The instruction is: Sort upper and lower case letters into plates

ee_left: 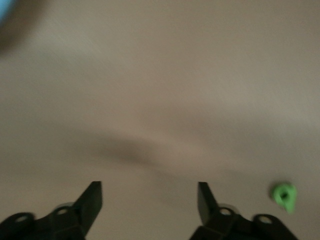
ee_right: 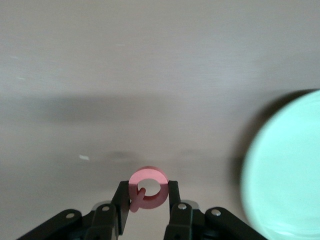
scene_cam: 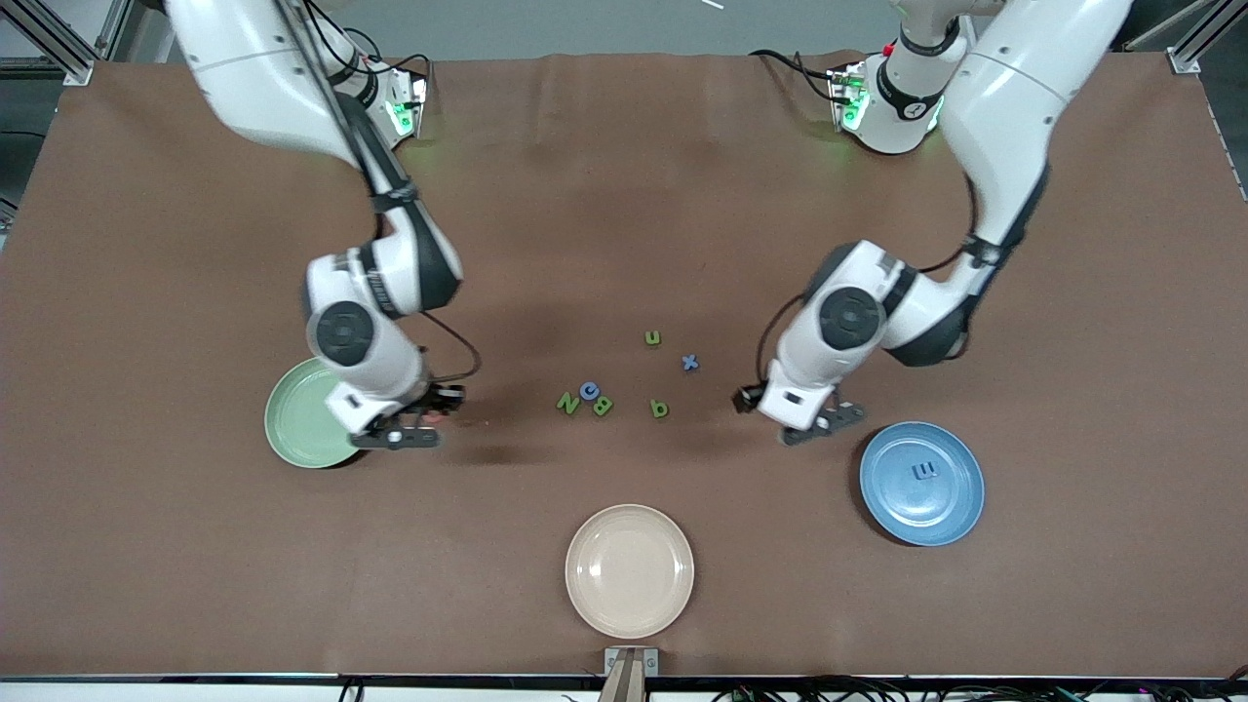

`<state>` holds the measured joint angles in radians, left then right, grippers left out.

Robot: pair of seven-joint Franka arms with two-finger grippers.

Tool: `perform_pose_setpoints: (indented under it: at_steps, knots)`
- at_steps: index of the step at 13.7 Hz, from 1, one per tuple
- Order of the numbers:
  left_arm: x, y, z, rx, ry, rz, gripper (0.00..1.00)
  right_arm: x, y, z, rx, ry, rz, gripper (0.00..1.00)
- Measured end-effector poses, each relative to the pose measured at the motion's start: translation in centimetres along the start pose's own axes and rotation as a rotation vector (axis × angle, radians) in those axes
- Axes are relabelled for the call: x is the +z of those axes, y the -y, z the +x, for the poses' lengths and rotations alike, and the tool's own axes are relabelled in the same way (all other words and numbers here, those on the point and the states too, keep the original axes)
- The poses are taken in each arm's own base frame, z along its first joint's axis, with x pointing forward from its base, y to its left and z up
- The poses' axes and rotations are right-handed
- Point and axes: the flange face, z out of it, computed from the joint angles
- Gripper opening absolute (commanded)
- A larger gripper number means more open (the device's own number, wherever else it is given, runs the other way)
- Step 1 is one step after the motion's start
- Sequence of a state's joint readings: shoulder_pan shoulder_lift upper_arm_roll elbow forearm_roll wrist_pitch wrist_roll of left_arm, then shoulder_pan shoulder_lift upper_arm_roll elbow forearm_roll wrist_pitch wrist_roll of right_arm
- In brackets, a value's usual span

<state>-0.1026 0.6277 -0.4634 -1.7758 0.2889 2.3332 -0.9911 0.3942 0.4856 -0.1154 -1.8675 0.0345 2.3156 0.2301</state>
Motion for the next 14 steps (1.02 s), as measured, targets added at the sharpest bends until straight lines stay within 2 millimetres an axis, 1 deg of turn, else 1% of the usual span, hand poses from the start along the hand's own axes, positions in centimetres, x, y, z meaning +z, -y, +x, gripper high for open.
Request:
perform_pose_setpoints:
  at_steps: [1,2,3,5,6,7,8,9,10,12,14]
  knots:
    - [0.6,-1.5,-1.9,0.022,0.008,0.004,0.73,-0.1,-3.0,-0.6,-0.024,0.011,0.003,0.0]
    - [1.2,-2.6,-3.4,0.046,0.013,0.004,0.7,0.2,-5.7,-1.5,-0.043,0.025,0.006,0.0]
    - [1.7,-3.4,-4.4,0.065,0.018,0.005,0.68,0.7,-8.0,-2.3,-0.052,0.036,0.008,0.0]
    - [2.5,-4.5,-6.0,0.094,0.027,0.007,0.64,2.5,-11.5,-3.8,-0.051,0.05,0.012,0.0]
    - [2.8,-4.9,-6.6,0.104,0.029,0.004,0.63,3.6,-12.6,-4.5,-0.045,0.046,0.012,0.01]
    - [3.2,-5.2,-7.0,0.109,0.028,-0.007,0.63,4.6,-13.2,-5.3,-0.038,0.039,0.012,0.08]
    - [3.8,-5.3,-7.4,0.111,0.027,-0.019,0.63,5.4,-13.4,-5.9,-0.034,0.034,0.011,0.35]
    - [4.4,-5.4,-7.7,0.113,0.03,-0.028,0.62,5.8,-13.5,-6.3,-0.033,0.035,0.011,0.75]
    - [5.0,-5.4,-7.9,0.114,0.034,-0.032,0.61,5.8,-13.5,-6.4,-0.033,0.036,0.011,1.0]
    - [5.8,-5.4,-8.2,0.113,0.044,-0.032,0.56,5.6,-13.4,-6.2,-0.033,0.029,0.012,1.0]
    - [6.3,-5.3,-8.2,0.112,0.05,-0.029,0.52,4.7,-13.0,-5.5,-0.031,0.031,0.015,1.0]
